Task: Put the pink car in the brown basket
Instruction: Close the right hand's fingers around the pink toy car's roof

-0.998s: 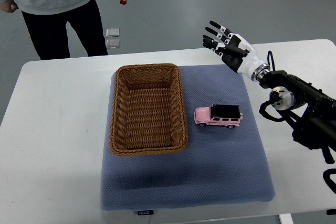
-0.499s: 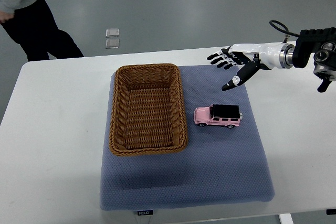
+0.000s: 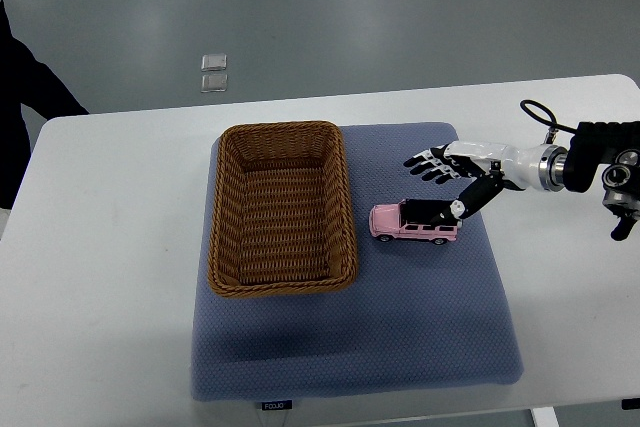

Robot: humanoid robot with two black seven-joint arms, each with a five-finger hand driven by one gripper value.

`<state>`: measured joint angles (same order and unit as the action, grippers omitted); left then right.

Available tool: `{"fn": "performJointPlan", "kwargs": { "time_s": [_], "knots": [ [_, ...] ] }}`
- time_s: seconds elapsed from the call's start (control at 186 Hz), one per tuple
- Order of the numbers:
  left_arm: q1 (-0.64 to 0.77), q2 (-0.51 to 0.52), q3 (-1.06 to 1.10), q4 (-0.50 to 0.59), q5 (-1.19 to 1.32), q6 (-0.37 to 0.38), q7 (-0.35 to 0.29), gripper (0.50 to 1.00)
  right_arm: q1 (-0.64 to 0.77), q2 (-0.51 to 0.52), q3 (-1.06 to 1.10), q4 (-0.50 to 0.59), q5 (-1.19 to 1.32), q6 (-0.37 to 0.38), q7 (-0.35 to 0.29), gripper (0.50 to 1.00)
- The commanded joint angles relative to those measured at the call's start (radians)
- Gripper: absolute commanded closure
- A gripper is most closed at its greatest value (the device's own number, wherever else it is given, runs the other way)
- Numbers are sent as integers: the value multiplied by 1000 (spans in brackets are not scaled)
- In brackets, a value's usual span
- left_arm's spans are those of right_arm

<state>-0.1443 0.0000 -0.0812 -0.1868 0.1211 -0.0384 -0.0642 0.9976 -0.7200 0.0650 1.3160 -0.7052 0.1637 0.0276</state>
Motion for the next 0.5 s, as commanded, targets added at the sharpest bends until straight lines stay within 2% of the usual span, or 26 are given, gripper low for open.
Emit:
{"fn": "performJointPlan", "kwargs": {
  "time_s": [0.0, 0.198, 0.37, 0.494],
  "knots": [
    [0, 0, 0, 1, 0, 0, 0, 500, -22, 16, -1, -6, -20, -21, 2, 595],
    [0, 0, 0, 1, 0, 0, 0, 500, -56, 40, -2, -29, -63, -56, 9, 615],
    [0, 0, 0, 1, 0, 0, 1, 500, -71, 59, -2, -43, -77, -59, 15, 697],
    [0, 0, 0, 1, 0, 0, 1, 500, -83, 71, -2, -52, -97, -59, 18, 718]
  ]
}}
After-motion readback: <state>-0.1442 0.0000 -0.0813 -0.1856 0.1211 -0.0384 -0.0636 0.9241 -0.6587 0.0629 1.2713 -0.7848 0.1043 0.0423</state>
